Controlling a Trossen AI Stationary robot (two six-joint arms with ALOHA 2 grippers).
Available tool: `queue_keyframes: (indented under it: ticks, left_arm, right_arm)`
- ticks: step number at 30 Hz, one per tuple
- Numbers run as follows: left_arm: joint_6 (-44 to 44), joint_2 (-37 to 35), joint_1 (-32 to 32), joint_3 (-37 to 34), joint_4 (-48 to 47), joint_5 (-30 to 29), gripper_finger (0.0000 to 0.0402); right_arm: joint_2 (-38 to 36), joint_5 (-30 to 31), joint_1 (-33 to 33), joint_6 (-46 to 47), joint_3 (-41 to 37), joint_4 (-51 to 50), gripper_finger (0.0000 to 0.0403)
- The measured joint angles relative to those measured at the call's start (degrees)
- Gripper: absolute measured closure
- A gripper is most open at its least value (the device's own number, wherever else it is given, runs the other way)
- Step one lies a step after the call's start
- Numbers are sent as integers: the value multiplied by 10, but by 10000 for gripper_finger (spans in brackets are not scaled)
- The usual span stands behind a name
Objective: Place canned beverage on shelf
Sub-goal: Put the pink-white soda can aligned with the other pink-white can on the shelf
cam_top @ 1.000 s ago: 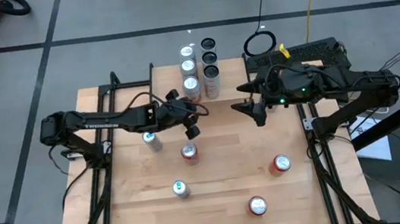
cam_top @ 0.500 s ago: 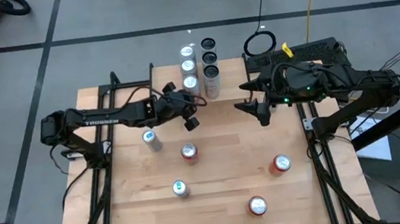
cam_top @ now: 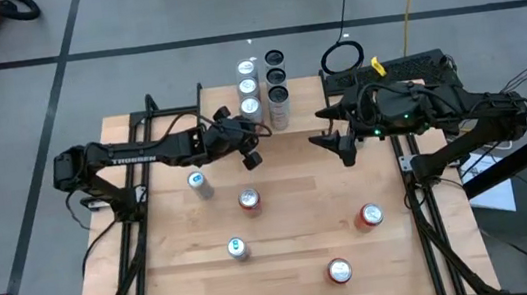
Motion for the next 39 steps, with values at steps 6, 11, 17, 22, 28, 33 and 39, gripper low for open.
queue_keyframes:
  ticks: [6, 11, 17, 22, 28, 33, 39]
  left_arm:
    - [-79, -38, -29, 29, -102, 12, 277]
    - [-222, -98, -58, 45, -213, 14, 277]
    - [-344, -173, -104, 46, -287, 16, 277]
    - [-411, -230, -155, 46, -335, 21, 277]
    - [-435, -248, -196, 46, -420, 18, 277]
    - [-417, -246, -198, 45, -441, 17, 277]
    - [-366, -245, -184, 45, -426, 16, 277]
  right_arm:
    - [-2, -2, 0, 23, 0, -33, 62]
    - [-7, -16, 0, 50, 0, -95, 62]
    - [-8, -53, 0, -15, -9, -148, 71]
    - [-18, -61, -4, -68, -28, -150, 109]
    - [-19, -56, -9, -46, -40, -191, 154]
    - [-19, -48, -10, 72, -40, -303, 176]
    - [-29, -75, -17, 100, -40, -385, 205]
